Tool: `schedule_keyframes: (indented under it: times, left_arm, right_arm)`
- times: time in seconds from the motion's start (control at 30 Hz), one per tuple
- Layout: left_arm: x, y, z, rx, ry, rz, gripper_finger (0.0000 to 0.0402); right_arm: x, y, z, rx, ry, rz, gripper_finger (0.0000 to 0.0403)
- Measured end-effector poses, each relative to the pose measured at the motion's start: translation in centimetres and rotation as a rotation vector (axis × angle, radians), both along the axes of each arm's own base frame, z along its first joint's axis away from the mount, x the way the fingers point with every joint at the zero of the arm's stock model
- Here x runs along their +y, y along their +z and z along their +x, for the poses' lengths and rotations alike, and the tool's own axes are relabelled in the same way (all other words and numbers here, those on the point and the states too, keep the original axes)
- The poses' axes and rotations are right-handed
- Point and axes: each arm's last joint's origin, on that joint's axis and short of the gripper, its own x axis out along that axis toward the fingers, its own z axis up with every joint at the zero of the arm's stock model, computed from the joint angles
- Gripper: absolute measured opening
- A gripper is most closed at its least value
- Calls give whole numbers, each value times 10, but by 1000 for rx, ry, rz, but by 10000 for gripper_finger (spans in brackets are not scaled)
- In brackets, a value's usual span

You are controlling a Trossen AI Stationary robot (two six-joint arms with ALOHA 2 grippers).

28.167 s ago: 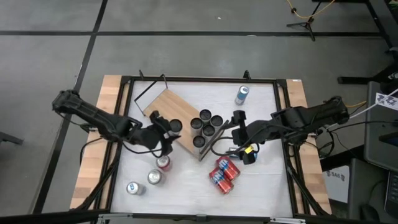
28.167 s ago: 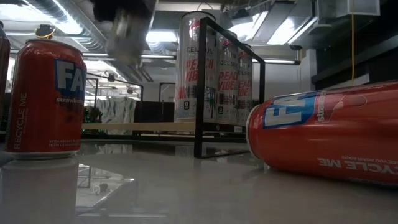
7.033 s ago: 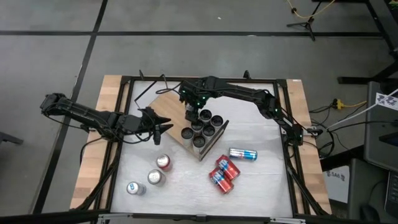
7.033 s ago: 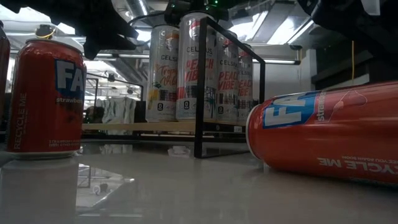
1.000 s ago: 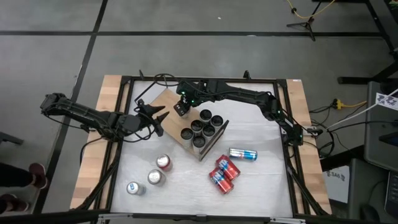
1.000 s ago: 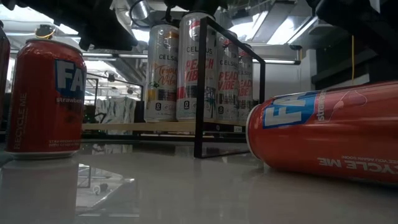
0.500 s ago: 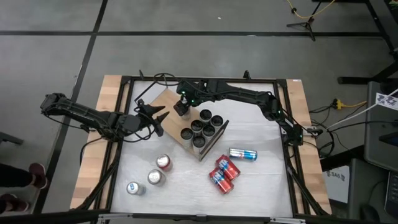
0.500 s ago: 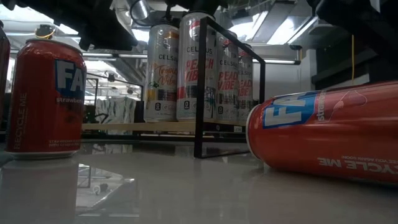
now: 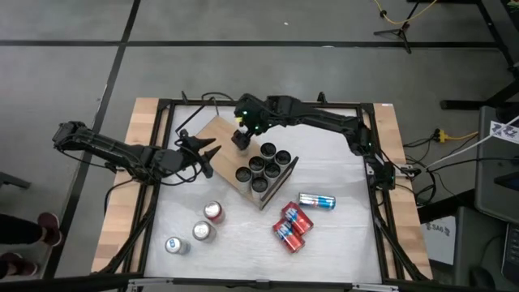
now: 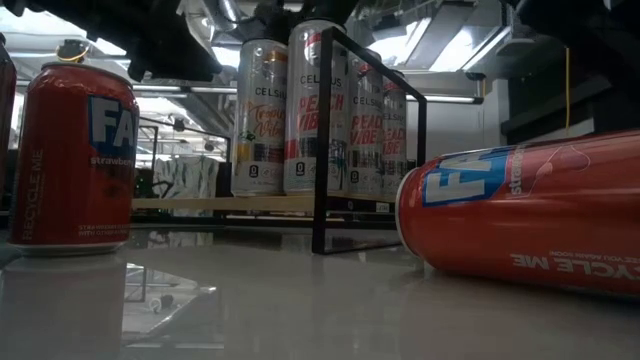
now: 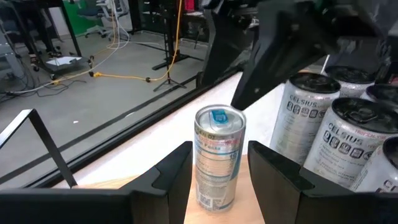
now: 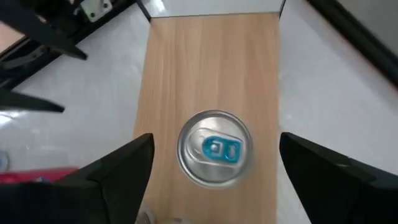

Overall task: Place canned beverage on shelf
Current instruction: Put the top right blue soda can on the shelf

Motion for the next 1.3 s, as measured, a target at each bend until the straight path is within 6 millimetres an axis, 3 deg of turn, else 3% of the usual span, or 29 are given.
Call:
schedule_keyframes:
  times: [0.23,0.47,0.7,0.87,1.03,1.3]
  left_arm:
    - [0,12,3,-144,15,-26,149]
    - [7,24,6,-279,41,-54,149]
    - [19,44,10,-458,-132,-35,149]
    - [30,54,16,-567,-200,-11,149]
    - [41,73,38,-553,-248,15,149]
    - [60,108,75,-302,-263,9,149]
  right_arm:
    - [5,40,-28,-33,85,-73,342]
    - [14,81,-75,10,113,-136,342]
    - [18,115,-119,42,73,-288,342]
    - [20,125,-141,104,69,-336,342]
    - [28,125,-148,170,44,-390,342]
    - [58,131,-171,223,15,-517,342]
